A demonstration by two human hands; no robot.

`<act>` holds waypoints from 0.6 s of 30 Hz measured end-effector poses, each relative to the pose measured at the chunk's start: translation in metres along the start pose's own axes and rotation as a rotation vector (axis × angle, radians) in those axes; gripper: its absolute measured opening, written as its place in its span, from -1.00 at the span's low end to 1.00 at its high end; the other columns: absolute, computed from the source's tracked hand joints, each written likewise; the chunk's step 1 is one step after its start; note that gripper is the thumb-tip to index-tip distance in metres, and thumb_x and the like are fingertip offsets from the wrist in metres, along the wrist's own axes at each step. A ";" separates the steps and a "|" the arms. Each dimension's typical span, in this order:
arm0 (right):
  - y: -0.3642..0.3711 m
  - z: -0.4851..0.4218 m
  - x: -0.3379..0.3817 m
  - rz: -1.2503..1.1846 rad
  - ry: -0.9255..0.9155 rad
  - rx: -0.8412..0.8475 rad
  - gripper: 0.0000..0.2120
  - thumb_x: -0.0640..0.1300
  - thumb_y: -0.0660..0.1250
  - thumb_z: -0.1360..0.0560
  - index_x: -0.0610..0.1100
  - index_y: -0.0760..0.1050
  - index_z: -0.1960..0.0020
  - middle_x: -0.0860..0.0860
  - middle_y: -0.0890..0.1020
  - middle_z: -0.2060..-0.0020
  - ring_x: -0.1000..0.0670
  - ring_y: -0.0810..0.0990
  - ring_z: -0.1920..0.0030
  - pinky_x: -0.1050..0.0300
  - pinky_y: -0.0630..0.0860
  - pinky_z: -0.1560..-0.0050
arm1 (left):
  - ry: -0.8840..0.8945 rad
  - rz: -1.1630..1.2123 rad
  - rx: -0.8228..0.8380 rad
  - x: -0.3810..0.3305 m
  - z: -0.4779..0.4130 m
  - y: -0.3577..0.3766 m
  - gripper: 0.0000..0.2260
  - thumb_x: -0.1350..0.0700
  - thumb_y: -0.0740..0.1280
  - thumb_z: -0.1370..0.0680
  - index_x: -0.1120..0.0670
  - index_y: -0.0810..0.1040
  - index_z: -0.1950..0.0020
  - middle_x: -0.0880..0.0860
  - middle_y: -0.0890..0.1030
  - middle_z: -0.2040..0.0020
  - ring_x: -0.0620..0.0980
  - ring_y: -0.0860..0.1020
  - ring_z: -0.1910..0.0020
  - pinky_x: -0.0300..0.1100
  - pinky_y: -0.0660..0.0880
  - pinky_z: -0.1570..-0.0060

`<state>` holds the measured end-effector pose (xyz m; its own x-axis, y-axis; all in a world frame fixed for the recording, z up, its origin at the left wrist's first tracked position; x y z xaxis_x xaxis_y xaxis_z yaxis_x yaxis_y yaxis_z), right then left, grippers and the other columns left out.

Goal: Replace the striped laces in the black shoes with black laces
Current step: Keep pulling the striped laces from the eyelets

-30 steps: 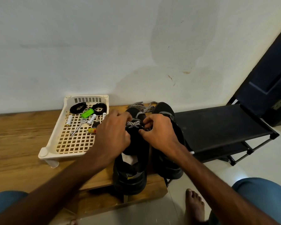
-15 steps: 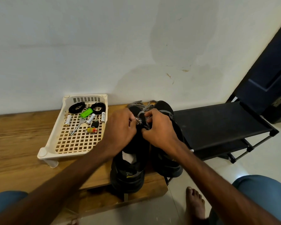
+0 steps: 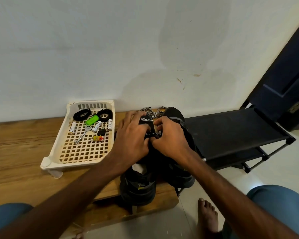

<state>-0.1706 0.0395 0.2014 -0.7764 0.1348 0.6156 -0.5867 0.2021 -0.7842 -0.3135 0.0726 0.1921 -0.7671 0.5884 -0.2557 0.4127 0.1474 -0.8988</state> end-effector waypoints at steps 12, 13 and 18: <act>0.000 0.002 0.000 0.038 0.007 -0.010 -0.49 -0.21 0.52 -0.42 -0.07 0.45 -0.31 0.02 0.60 -0.08 -0.02 0.60 -0.11 0.11 0.60 -0.08 | -0.305 -0.085 -0.241 0.051 -0.023 -0.041 -0.86 0.17 0.40 -0.52 0.13 0.64 -0.06 0.13 0.55 -0.23 0.16 0.40 -0.24 0.07 0.44 -0.14; 0.000 0.002 -0.001 0.035 0.014 -0.008 -0.48 -0.20 0.52 -0.42 -0.07 0.44 -0.32 0.01 0.60 -0.09 -0.03 0.59 -0.13 0.09 0.61 -0.10 | -0.347 -0.051 -0.273 0.062 -0.022 -0.045 -0.89 0.16 0.42 -0.53 0.12 0.64 -0.03 0.14 0.56 -0.23 0.18 0.41 -0.25 0.11 0.44 -0.14; 0.001 0.003 0.002 0.004 0.017 -0.008 -0.40 -0.15 0.56 -0.42 -0.09 0.41 -0.39 0.01 0.61 -0.12 -0.01 0.60 -0.15 0.05 0.63 -0.17 | -0.243 0.126 -0.155 0.056 -0.013 -0.032 -0.73 0.07 0.45 -0.54 0.07 0.62 -0.22 0.08 0.53 -0.34 0.11 0.36 -0.38 -0.05 0.22 -0.35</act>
<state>-0.1729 0.0370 0.2017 -0.7750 0.1517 0.6135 -0.5814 0.2094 -0.7862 -0.3629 0.1116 0.2108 -0.7927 0.4050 -0.4557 0.5673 0.2163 -0.7946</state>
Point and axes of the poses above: each hand's wrist, its own z-axis away from the middle knuckle, its own y-axis out of the palm, x = y × z, the point moved 1 cm from there along -z, towards the middle knuckle
